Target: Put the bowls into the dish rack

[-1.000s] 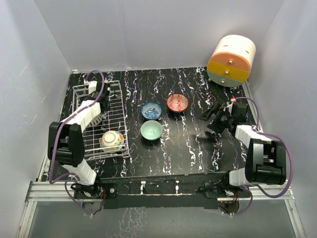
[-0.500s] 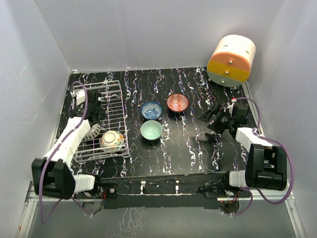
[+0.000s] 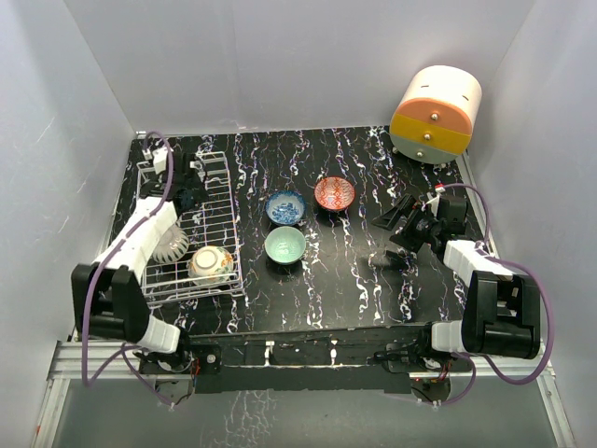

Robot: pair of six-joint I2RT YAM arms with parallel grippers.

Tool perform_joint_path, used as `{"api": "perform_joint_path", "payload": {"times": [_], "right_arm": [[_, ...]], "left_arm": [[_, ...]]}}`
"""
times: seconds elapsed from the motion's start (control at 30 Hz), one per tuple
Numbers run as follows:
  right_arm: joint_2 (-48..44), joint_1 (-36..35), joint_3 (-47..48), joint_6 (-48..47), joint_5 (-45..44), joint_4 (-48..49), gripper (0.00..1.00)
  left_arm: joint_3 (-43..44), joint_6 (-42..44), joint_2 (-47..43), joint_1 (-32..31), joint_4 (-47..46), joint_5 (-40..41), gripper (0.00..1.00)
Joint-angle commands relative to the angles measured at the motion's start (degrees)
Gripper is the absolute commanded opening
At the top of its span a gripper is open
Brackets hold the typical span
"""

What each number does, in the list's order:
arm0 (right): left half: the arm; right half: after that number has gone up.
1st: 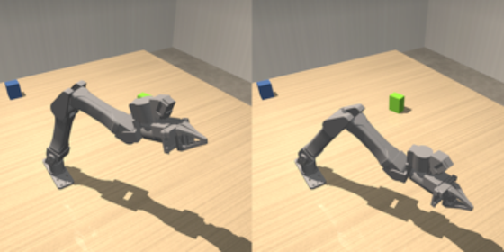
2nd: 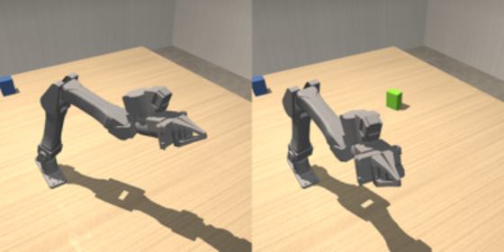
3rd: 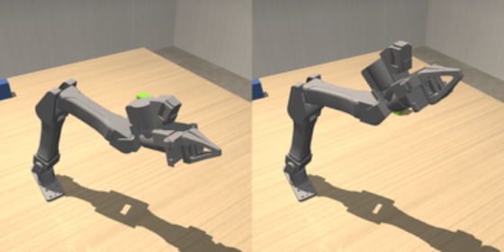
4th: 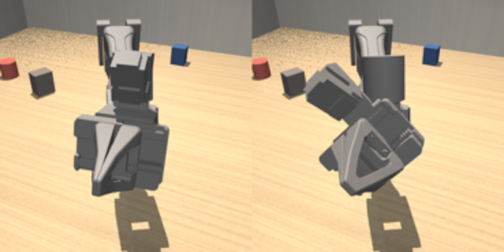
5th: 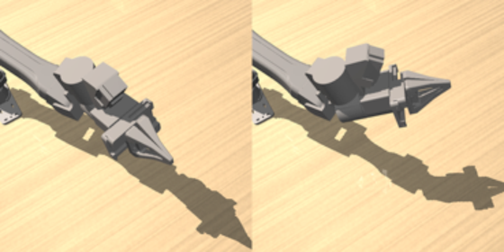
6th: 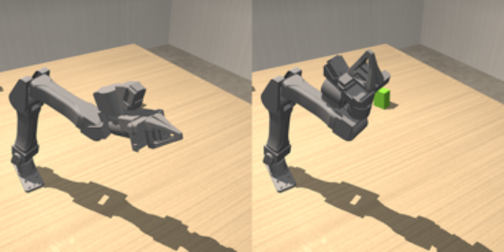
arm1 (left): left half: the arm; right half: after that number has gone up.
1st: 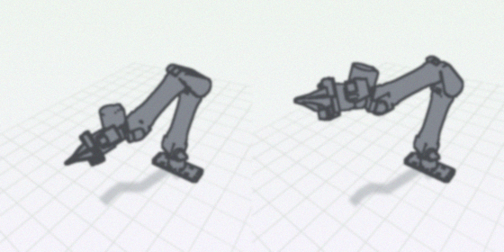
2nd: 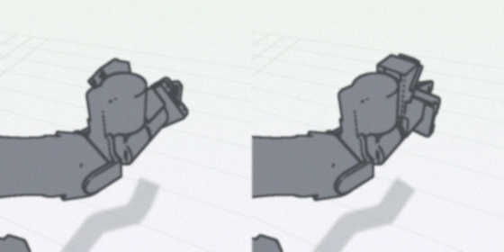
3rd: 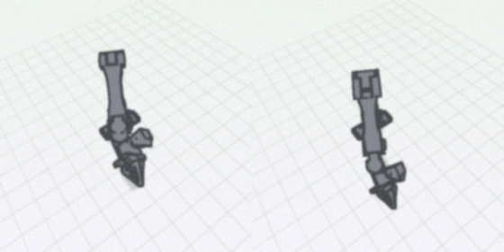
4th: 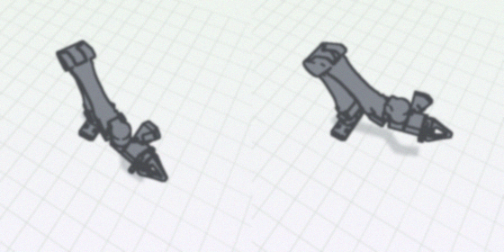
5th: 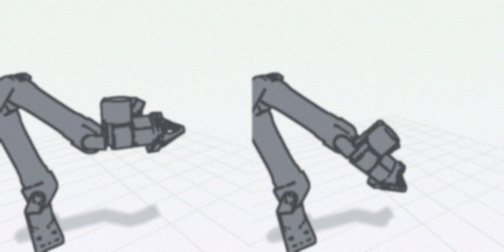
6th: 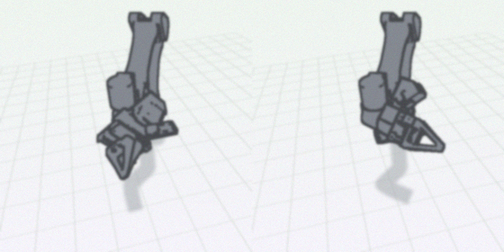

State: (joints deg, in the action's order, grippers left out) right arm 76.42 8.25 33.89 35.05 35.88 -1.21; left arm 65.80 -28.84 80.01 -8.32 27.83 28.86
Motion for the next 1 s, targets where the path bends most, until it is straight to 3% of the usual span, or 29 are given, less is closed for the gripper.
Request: {"api": "perform_joint_path", "payload": {"times": [0.0, 0.6, 0.8, 0.97], "right_arm": [[-0.8, -0.1, -0.5, 0.0, 1.7, 3.5, 0.98], [-0.7, -0.1, -1.2, 0.0, 2.3, 4.3, 0.99], [-0.6, -0.1, -1.6, 0.0, 2.1, 4.5, 0.99], [-0.5, -0.1, -1.9, 0.3, 2.4, 5.0, 0.98]], "left_arm": [[2.4, 0.4, 4.9, 1.1, -2.9, -1.8, 0.81], [-8.8, -6.2, 10.3, 6.4, -16.8, -0.8, 0.8], [-10.7, -8.5, 7.5, 6.6, -12.3, -0.8, 0.8], [-17.3, -9.8, -0.8, 6.6, -10.1, -1.2, 0.81]]}}
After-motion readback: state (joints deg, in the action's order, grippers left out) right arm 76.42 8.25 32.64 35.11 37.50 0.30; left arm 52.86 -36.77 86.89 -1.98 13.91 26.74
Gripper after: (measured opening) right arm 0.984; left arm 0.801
